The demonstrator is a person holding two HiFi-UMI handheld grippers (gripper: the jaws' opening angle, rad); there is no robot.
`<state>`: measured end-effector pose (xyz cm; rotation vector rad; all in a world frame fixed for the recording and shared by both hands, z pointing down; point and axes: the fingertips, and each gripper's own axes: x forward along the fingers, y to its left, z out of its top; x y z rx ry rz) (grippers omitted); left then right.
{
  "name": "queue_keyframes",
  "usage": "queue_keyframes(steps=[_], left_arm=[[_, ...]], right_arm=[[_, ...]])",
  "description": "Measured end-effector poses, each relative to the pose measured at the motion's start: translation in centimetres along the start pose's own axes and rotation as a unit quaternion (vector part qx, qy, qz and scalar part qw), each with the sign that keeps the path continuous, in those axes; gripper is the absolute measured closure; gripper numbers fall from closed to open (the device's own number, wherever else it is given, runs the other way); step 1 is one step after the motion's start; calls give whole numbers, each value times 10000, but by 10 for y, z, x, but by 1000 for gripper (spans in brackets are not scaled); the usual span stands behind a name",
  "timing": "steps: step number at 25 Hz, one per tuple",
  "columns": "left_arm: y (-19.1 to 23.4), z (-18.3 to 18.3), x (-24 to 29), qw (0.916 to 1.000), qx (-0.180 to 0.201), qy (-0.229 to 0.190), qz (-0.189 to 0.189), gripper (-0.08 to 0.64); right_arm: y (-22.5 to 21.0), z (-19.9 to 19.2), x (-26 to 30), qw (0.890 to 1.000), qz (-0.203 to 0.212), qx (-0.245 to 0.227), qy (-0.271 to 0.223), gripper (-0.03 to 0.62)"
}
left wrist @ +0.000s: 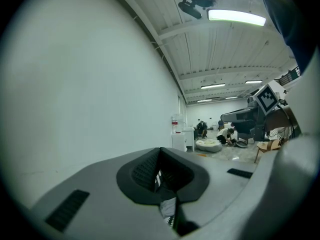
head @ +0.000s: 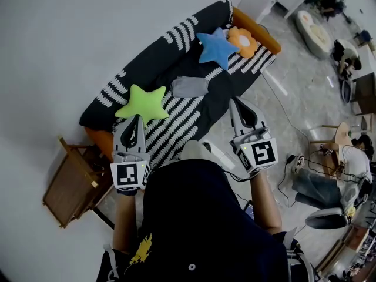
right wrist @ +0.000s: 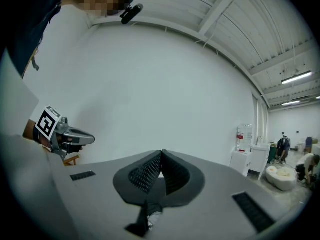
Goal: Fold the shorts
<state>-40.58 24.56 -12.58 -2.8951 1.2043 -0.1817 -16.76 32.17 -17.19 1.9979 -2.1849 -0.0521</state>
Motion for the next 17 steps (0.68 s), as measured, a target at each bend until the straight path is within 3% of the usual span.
queue_keyframes(steps=[9,13,17], left_arm=[[0,-11,-16,9997,94,238,51,546],[-13,-4,-17,9993,209,320,-9,546],[-23,25,-12,9986,468,155,-214,546]], right_arm=[[1,-17,-10,9981,-14,612,122,578],[-8,-12,-12,9985,23,528,137,578],[-14,31,3,9992,359,55,-194,578]])
